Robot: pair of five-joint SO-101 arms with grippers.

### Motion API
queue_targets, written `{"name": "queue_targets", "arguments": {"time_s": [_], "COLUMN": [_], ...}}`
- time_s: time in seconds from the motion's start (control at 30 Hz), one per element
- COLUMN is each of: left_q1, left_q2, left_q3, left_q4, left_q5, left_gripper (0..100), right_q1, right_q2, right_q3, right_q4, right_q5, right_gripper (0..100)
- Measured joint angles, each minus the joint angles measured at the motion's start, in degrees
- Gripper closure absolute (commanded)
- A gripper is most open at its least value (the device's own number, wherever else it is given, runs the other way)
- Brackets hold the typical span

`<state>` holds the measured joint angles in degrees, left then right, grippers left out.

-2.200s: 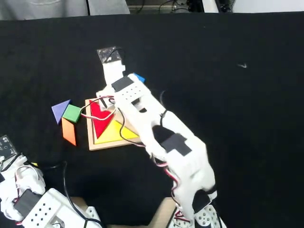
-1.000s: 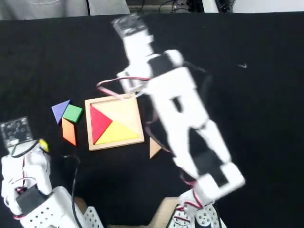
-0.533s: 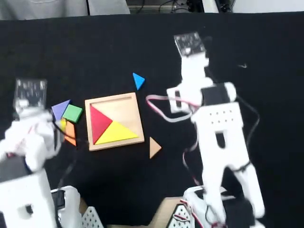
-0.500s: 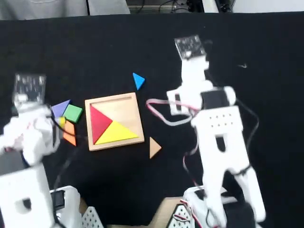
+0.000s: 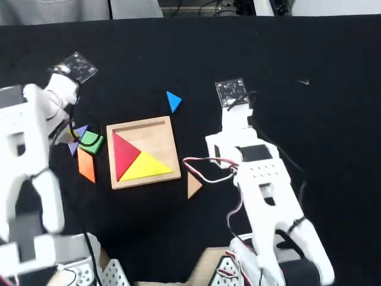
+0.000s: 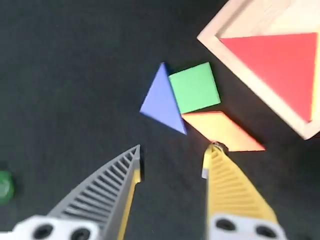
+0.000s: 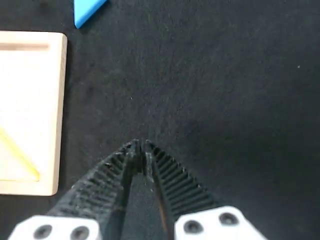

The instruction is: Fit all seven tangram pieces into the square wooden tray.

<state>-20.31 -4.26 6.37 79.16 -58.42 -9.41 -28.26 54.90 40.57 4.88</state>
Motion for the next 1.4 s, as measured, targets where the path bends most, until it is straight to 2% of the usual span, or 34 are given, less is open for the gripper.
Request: {"name": "queue_targets", "arguments": {"time_s": [0.2,0.37,0.6,0.77,1.07,1.4], "left_q1": [-1.49,-2.02,-2.73,-2.64,-2.02,-6.86], "left_q2": [14.68,24.53,40.53,47.65,49.05,49.05], "left_q3": [-7.12,-16.88,-29.89,-37.71,-39.74,-39.30], "left_q4": [-2.29,-2.46,-2.37,-2.29,-0.26,3.08], "left_q5": [-13.45,-14.51,0.79,7.47,9.05,9.05], "left_gripper": [79,79,73,73,73,73], "right_q1": [0.00,0.00,0.00,0.00,0.00,0.00], "right_q2": [8.09,14.77,16.70,16.70,16.70,16.70], "right_q3": [-0.18,-3.52,-5.27,-5.27,-5.27,-5.27], "right_q4": [-1.67,-1.67,-1.67,-1.67,-1.67,-1.67], "right_q5": [0.26,0.26,0.26,0.26,0.26,0.26], "right_gripper": [98.6,98.6,98.6,98.6,98.6,98.6]}}
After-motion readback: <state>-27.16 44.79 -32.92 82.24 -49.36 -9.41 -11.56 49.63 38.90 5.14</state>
